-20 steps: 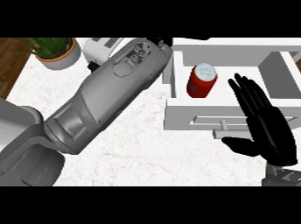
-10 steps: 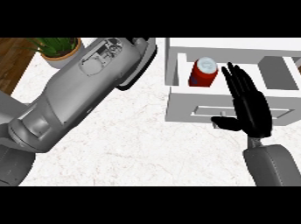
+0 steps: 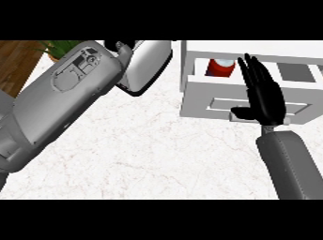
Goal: Pick up the can, place it into the drawer and close the drawer
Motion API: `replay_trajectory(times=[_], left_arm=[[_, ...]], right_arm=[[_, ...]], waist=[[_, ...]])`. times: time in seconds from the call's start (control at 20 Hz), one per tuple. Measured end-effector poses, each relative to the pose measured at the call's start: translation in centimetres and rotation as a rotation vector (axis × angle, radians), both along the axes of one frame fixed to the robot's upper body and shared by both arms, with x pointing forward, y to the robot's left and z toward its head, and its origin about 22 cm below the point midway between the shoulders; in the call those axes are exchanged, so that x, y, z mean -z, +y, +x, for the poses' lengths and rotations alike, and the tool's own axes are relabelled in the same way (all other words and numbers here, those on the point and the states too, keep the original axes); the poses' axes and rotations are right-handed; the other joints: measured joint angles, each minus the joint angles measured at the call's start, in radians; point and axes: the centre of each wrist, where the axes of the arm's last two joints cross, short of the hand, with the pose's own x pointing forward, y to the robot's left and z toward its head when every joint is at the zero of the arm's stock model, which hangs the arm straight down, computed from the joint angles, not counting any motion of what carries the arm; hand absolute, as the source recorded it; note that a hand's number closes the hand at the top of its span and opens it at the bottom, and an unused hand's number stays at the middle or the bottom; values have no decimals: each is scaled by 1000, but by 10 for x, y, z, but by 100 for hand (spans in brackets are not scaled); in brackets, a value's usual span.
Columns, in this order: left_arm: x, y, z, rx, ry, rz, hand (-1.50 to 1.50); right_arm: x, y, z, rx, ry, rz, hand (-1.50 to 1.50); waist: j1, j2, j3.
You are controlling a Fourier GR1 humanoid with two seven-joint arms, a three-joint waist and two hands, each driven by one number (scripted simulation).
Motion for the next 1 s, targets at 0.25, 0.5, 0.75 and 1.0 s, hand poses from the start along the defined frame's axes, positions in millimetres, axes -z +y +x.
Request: replay_trajectory(times=[0.25, 0.5, 0.75, 1.0], left_arm=[[-1, 16, -4, -3, 12, 5, -150], [9, 33, -14, 2, 20, 1, -150], [21, 51, -23, 2, 31, 11, -150], [33, 61, -32, 5, 36, 11, -150]], right_arm=[[1, -1, 23, 23, -49, -10, -150], [-1, 4, 43, 76, -83, -6, -150], [-10, 6, 65, 99, -82, 5, -150], [-14, 13, 77, 126, -84, 12, -150]], waist=[[4, 6, 2], [7, 10, 8], [13, 25, 15], [10, 30, 20]])
